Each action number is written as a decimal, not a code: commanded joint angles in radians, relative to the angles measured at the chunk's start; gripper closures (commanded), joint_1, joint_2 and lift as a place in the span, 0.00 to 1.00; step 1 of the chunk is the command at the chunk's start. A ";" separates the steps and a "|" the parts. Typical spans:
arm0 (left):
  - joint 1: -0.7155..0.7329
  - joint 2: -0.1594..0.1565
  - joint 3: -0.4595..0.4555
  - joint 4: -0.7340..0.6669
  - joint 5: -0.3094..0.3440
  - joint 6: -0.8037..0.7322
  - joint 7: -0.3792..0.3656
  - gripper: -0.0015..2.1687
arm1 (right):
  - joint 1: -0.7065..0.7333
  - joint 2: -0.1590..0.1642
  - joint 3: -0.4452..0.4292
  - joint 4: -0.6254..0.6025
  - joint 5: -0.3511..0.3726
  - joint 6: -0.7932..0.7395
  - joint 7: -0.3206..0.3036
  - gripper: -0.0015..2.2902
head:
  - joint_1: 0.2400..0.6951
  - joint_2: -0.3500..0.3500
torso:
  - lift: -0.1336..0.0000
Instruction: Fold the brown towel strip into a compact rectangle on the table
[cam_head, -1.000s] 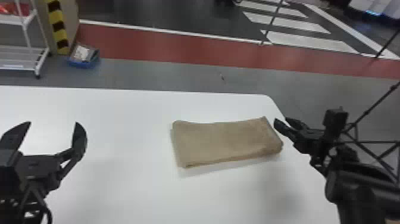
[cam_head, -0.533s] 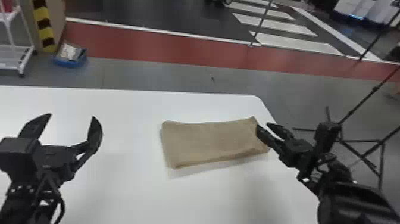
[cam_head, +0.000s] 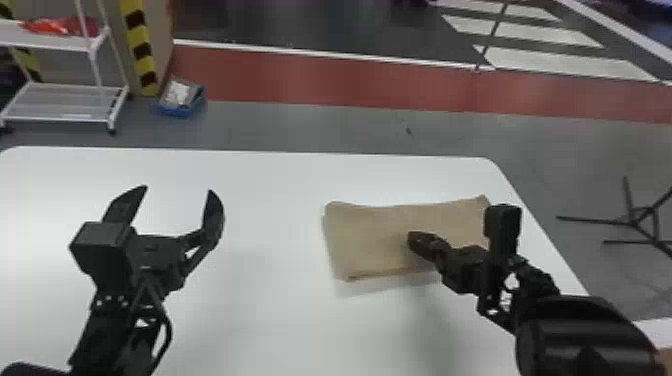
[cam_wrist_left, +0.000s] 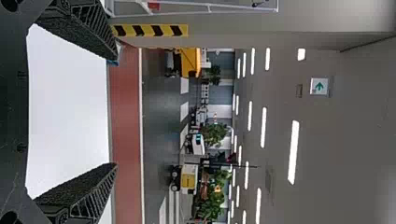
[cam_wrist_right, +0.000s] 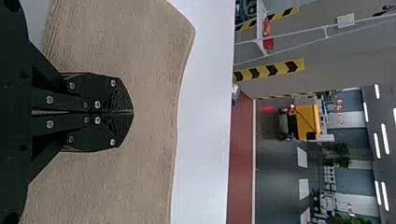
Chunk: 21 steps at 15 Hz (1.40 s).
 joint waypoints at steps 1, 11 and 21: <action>0.010 0.000 0.006 -0.010 -0.002 -0.002 -0.001 0.03 | -0.029 0.013 0.049 0.008 0.014 0.072 -0.001 0.85 | 1.00 0.27 | 0.12; 0.025 0.003 0.029 -0.010 0.003 -0.008 -0.001 0.03 | -0.127 0.123 0.253 0.014 0.009 0.222 -0.016 0.85 | 1.00 0.47 | 0.12; 0.016 0.000 -0.032 0.002 0.000 -0.036 -0.008 0.04 | -0.020 0.126 0.035 -0.221 -0.144 0.198 -0.048 0.00 | 1.00 0.55 | 0.12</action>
